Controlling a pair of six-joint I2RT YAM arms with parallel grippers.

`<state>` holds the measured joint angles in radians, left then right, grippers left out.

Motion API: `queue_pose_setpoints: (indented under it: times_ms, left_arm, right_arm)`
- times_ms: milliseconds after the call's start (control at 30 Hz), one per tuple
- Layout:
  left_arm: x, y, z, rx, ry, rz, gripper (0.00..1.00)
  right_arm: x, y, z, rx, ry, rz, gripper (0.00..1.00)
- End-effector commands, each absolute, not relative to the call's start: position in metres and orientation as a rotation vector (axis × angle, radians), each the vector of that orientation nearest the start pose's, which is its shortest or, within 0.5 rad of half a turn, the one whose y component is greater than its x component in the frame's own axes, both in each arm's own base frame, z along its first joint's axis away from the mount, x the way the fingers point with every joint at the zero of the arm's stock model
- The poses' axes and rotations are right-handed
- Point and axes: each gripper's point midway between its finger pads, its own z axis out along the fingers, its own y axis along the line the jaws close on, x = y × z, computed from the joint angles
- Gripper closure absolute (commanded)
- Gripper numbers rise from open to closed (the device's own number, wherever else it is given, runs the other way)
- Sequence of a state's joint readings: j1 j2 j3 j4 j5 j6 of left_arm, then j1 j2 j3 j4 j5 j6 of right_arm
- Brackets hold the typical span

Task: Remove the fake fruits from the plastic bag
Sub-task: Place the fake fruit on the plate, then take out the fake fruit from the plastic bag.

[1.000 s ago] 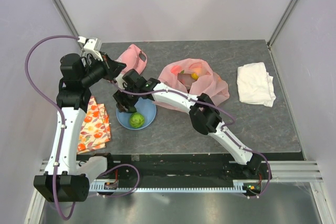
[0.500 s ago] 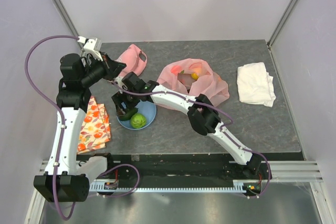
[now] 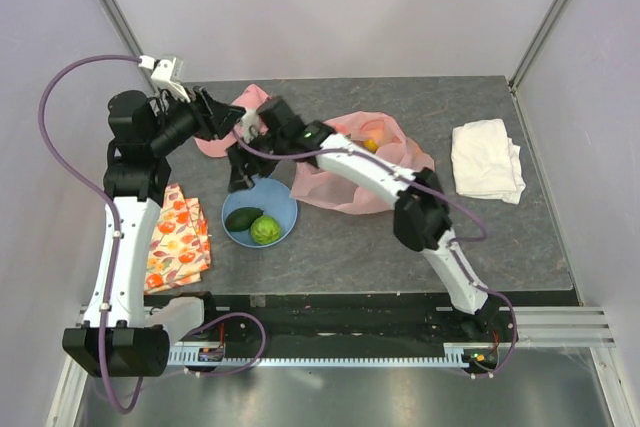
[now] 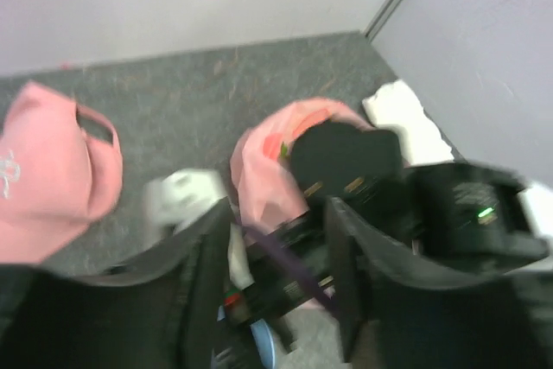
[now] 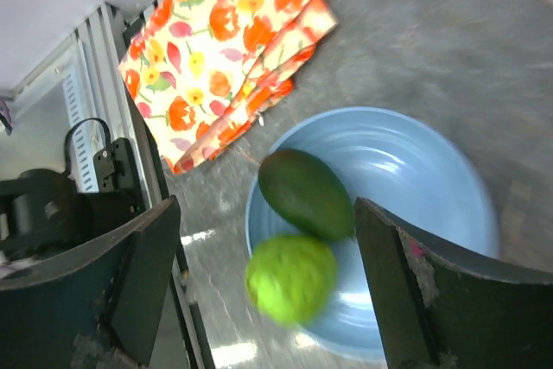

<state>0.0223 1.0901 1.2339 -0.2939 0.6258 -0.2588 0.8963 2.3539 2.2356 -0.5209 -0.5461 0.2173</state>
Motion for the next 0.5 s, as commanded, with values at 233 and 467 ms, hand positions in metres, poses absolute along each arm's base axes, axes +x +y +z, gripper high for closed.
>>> queue_pose_setpoints:
  times_ms: [233,467]
  left_arm:
    - [0.355,-0.140,0.353,0.353,1.809,-0.735,0.39]
    - [0.317,-0.234,0.278,0.993,1.876,-0.584,0.30]
  right_arm:
    - [0.384,0.351,0.272,-0.948,1.988,0.748,0.18]
    - [0.365,0.270,0.191,-0.763,2.293,0.554,0.21]
